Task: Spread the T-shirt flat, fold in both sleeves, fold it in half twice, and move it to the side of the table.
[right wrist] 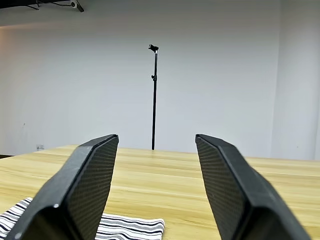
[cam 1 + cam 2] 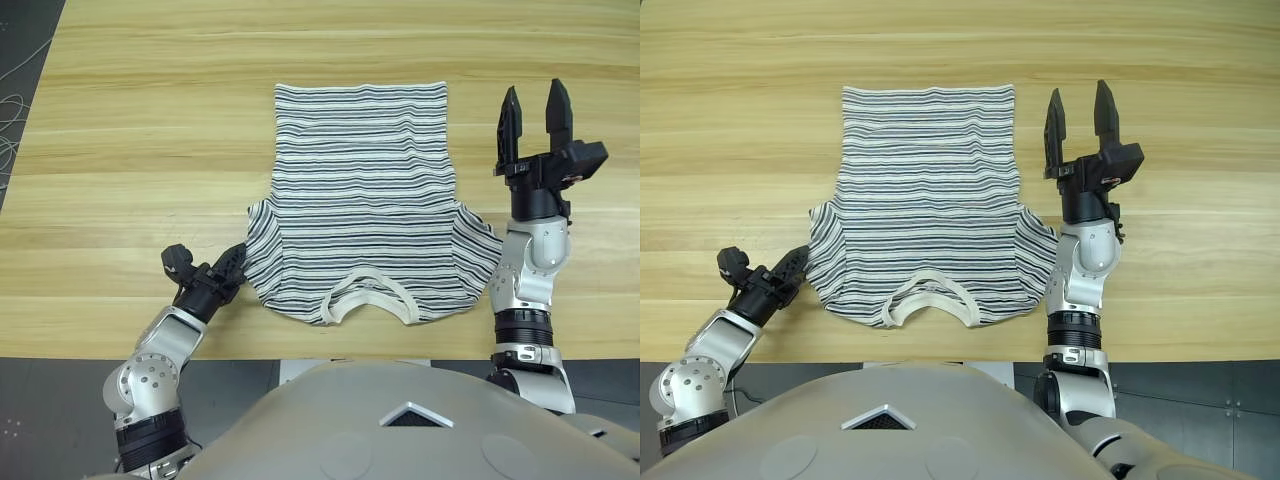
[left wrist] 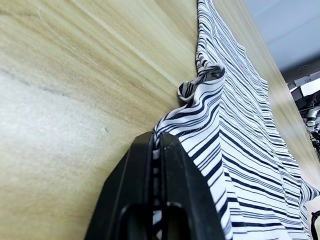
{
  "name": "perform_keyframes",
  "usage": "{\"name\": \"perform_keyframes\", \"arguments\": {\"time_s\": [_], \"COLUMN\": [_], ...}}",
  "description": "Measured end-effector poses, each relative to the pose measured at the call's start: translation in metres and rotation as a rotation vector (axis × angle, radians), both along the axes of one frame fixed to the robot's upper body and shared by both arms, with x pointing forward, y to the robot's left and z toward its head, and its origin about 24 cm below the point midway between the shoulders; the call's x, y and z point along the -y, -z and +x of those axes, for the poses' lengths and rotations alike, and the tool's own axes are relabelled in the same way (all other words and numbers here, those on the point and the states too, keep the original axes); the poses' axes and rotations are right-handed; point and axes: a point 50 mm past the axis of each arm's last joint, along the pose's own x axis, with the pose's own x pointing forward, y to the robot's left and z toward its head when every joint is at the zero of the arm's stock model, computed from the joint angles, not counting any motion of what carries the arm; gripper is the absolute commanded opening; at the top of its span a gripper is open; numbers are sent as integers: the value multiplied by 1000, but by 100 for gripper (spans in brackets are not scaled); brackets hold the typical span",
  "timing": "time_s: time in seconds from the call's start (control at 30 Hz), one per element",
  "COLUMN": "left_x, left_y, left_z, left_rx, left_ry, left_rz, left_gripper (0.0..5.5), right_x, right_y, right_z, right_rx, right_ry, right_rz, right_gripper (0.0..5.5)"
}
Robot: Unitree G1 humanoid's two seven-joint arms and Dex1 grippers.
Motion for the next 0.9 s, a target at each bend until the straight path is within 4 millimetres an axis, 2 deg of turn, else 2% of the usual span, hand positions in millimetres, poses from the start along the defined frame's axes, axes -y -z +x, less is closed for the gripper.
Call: {"name": "perform_keyframes", "arguments": {"time_s": [0.33, 0.5, 0.77, 0.9], "left_x": [-2, -10, -39, -40], "left_y": [0, -2, -8, -9], "left_z": [0, 7, 23, 26], "left_rx": [2, 13, 33, 41], "left_ry": [-9, -19, -23, -6], "left_rz": [4, 34, 289, 323], "left_gripper": [13, 13, 13, 13], "right_x": [0, 0, 0, -1], "right_y": [1, 2, 5, 5], "right_z": [0, 1, 2, 4], "right_rx": [-4, -3, -13, -7], "right_ry": [-1, 1, 3, 4], "right_rz": [1, 1, 3, 3], "right_gripper": [286, 286, 286, 286]}}
